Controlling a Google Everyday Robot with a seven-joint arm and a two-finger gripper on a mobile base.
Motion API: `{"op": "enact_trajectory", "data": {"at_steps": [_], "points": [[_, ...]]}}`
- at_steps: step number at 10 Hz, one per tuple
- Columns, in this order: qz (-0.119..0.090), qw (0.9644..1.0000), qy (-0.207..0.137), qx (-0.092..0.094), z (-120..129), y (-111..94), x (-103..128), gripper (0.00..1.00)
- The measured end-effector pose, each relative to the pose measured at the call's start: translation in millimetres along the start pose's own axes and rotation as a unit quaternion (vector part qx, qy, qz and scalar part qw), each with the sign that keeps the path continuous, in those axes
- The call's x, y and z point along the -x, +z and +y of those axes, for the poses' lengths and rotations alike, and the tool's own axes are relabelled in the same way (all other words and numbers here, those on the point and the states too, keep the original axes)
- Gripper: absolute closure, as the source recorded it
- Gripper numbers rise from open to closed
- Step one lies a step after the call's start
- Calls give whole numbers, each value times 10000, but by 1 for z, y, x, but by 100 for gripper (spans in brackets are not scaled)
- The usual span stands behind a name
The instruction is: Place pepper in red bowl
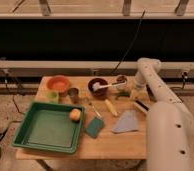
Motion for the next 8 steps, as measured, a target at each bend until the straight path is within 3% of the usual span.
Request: {"op": "enact_trajectory", "data": {"at_steps": [4,6,8], "points": [[33,9999,-103,31,2,-4,-4,99],[24,9997,-238,-13,2,-24,-5,100],[-17,9989,-471,-69,5,-64,-4,100]]}}
